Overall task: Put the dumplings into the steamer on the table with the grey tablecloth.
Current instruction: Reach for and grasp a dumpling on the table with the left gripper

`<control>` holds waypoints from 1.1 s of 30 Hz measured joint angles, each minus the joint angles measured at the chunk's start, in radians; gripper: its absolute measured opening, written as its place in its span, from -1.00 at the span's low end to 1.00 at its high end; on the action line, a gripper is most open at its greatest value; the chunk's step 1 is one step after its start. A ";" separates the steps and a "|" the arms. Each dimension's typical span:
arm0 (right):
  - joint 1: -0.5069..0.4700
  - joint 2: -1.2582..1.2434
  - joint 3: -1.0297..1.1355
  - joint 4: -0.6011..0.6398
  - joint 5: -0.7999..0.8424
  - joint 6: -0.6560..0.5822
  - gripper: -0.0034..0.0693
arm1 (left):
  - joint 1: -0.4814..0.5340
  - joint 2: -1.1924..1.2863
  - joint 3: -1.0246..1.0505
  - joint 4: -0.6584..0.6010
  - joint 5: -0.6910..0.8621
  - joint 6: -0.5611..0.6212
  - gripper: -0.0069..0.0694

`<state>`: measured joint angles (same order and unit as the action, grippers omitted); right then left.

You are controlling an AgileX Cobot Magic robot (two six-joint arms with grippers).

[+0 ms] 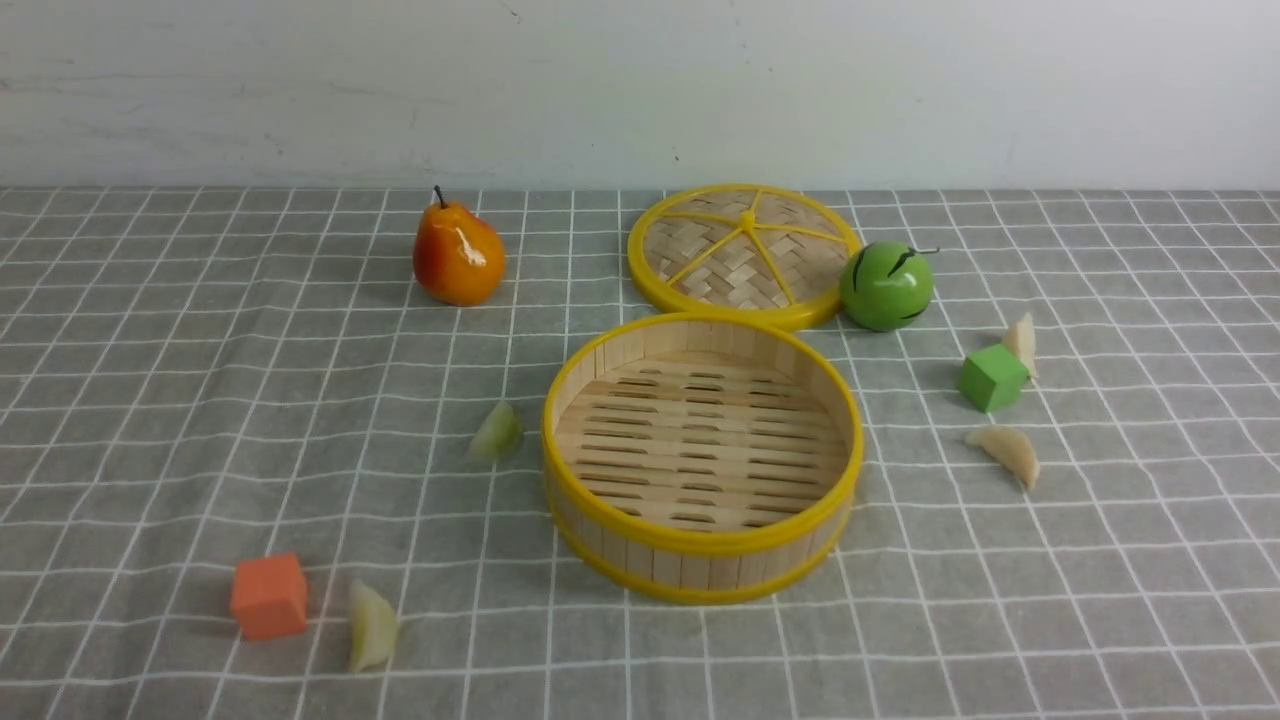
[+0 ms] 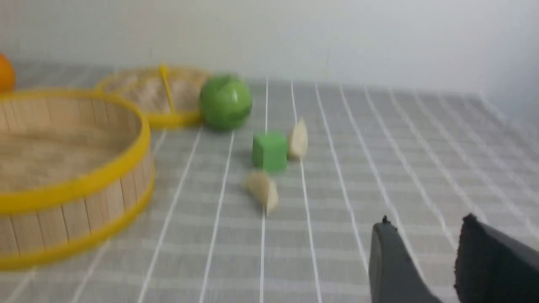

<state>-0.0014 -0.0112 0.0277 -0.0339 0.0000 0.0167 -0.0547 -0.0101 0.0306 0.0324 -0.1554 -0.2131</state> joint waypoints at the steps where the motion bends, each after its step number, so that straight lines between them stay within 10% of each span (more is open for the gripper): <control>1: 0.000 0.000 0.000 0.000 -0.062 0.006 -0.25 | 0.000 0.000 0.000 0.000 -0.044 0.000 -0.67; 13: 0.000 0.000 0.000 0.000 -0.445 0.292 -0.25 | 0.000 0.000 0.000 0.004 -0.407 -0.282 -0.63; 22: 0.000 0.118 -0.191 0.008 -0.343 0.320 -0.93 | 0.000 0.239 -0.345 0.018 -0.249 -0.342 -0.63; 28: 0.000 0.357 -0.250 -0.001 -0.193 0.188 -0.93 | 0.000 0.586 -0.470 -0.013 -0.242 -0.325 -0.66; 33: 0.017 0.631 -0.294 0.001 0.061 0.180 -0.92 | -0.029 0.877 -0.639 0.159 0.094 -0.557 -0.86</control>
<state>0.0154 0.6200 -0.2659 -0.0328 0.0609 0.1964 -0.0840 0.8671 -0.6084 0.1918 -0.0609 -0.7697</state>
